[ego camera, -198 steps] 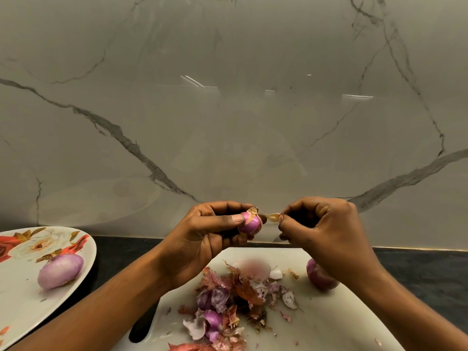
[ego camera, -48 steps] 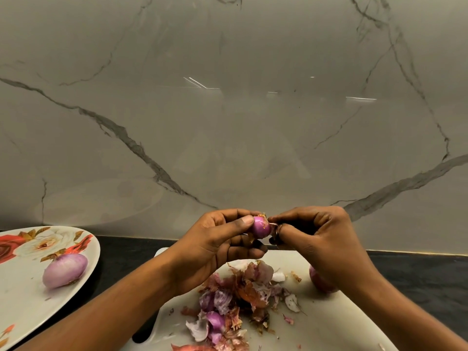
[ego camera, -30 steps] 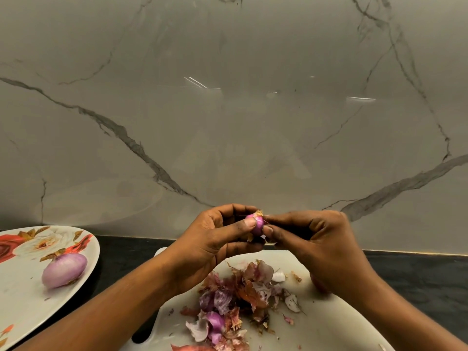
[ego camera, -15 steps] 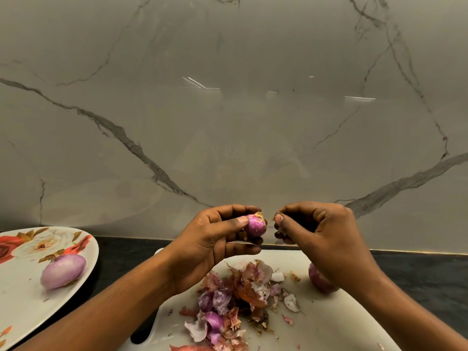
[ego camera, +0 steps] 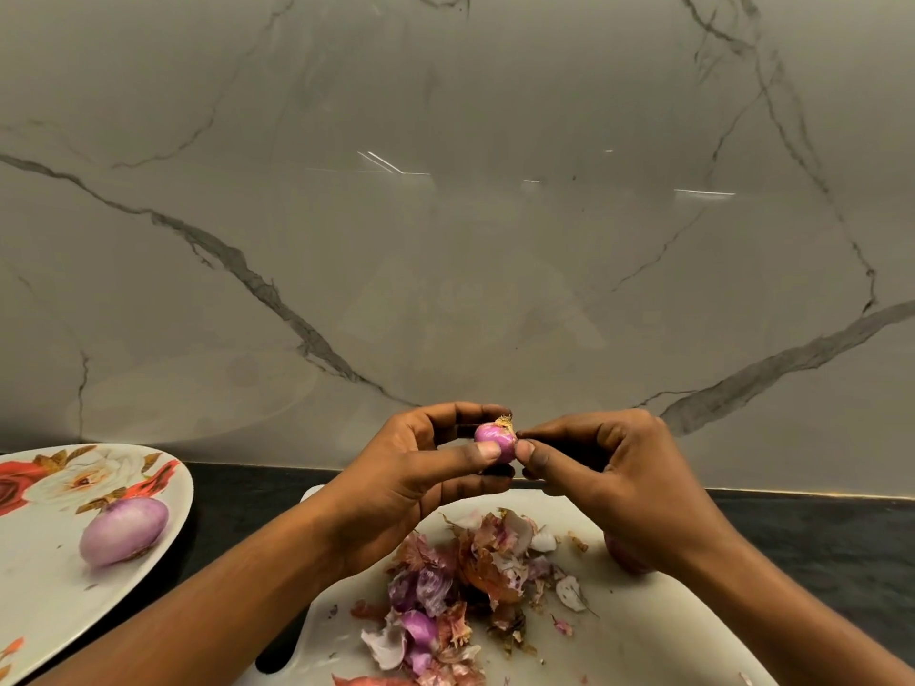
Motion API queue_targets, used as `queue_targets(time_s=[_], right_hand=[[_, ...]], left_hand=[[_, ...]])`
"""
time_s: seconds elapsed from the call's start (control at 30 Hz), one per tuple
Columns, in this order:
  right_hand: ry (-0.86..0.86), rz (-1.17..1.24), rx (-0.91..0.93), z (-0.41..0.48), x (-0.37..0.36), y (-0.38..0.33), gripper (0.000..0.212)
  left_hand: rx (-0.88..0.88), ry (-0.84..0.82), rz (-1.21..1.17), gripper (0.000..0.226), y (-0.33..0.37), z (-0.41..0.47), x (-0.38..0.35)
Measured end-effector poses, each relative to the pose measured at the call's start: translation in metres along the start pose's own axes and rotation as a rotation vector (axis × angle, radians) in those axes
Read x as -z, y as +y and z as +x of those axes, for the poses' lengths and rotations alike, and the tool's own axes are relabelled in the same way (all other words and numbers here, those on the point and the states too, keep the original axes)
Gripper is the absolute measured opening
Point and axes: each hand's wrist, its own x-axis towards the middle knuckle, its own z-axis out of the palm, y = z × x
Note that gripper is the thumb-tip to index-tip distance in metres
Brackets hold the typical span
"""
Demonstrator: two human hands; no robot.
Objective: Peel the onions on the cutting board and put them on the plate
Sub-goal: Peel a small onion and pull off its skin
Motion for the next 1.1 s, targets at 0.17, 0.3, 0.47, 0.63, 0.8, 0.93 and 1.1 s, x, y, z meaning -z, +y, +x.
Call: queue_targets(time_s=[0.17, 0.3, 0.47, 0.63, 0.8, 0.93, 1.1], right_hand=[[-0.034, 0.066, -0.043, 0.0012, 0.0007, -0.0008, 0.029], [-0.031, 0.090, -0.056, 0.0013, 0.0022, -0.0002, 0.012], [-0.018, 0.138, -0.072, 0.0008, 0.0017, -0.0007, 0.009], [-0.029, 0.145, -0.058, -0.0010, 0.0007, -0.0040, 0.035], [0.011, 0.121, -0.055, 0.0002, 0.0025, -0.0005, 0.009], [0.025, 0.111, -0.054, 0.0000, 0.0020, -0.0035, 0.013], [0.068, 0.058, -0.072, 0.0004, 0.0011, -0.0047, 0.018]], left_hand=[[-0.016, 0.006, 0.061, 0.043, -0.0008, -0.0016, -0.0016], [-0.018, 0.008, 0.060, 0.045, 0.0004, -0.0019, -0.0015], [-0.026, 0.009, 0.072, 0.045, 0.0012, -0.0022, -0.0020], [-0.038, 0.013, 0.095, 0.045, 0.0011, -0.0023, -0.0017], [-0.029, 0.009, 0.088, 0.045, 0.0005, -0.0023, -0.0013], [-0.027, 0.008, 0.077, 0.046, 0.0006, -0.0016, -0.0017], [-0.022, -0.020, 0.014, 0.045, 0.0017, -0.0014, -0.0017]])
